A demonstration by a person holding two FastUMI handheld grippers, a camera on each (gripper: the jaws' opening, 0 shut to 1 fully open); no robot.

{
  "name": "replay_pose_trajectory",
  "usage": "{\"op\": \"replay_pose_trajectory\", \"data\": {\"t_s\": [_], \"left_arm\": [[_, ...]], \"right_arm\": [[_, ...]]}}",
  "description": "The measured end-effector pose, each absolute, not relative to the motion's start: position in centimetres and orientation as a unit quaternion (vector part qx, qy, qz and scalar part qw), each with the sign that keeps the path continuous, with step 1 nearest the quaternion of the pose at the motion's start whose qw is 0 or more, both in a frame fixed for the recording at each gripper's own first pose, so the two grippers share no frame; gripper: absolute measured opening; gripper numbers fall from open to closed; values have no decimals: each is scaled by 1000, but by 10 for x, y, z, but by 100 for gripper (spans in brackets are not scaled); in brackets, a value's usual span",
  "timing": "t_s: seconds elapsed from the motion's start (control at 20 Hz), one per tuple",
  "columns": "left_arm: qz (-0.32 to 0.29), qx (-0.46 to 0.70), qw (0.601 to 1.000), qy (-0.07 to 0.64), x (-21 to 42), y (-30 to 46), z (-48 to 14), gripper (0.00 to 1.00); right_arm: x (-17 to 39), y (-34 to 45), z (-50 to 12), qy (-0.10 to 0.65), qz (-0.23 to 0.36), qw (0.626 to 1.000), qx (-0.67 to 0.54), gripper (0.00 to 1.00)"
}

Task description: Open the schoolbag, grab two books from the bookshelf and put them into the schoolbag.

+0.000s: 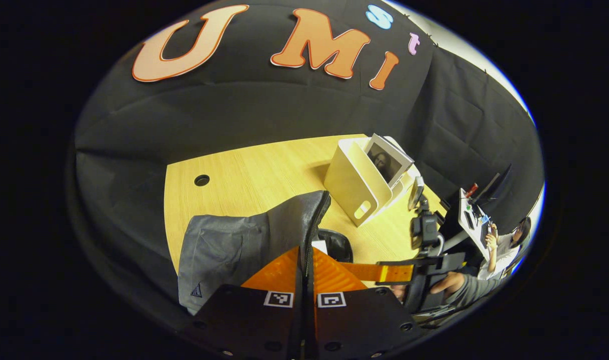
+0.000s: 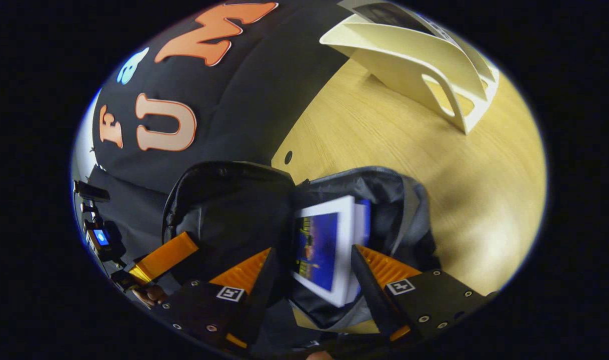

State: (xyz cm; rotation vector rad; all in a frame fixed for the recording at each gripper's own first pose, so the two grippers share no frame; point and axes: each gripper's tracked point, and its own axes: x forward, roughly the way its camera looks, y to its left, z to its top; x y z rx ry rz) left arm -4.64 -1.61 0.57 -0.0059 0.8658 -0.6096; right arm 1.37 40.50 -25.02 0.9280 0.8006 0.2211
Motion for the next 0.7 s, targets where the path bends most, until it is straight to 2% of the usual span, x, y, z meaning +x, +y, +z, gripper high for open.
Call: {"op": "replay_pose_trajectory", "data": {"t_s": [0.1, 0.3, 0.7], "left_arm": [[-282, -2, 864, 417, -44, -21, 2, 4], [-264, -4, 867, 422, -45, -24, 0, 4], [-221, -17, 872, 437, -47, -34, -16, 4]], "right_arm": [[9, 379, -238, 379, 100, 832, 393, 96], [6, 323, -212, 382, 95, 856, 335, 97], [21, 225, -179, 414, 79, 874, 244, 98]]}}
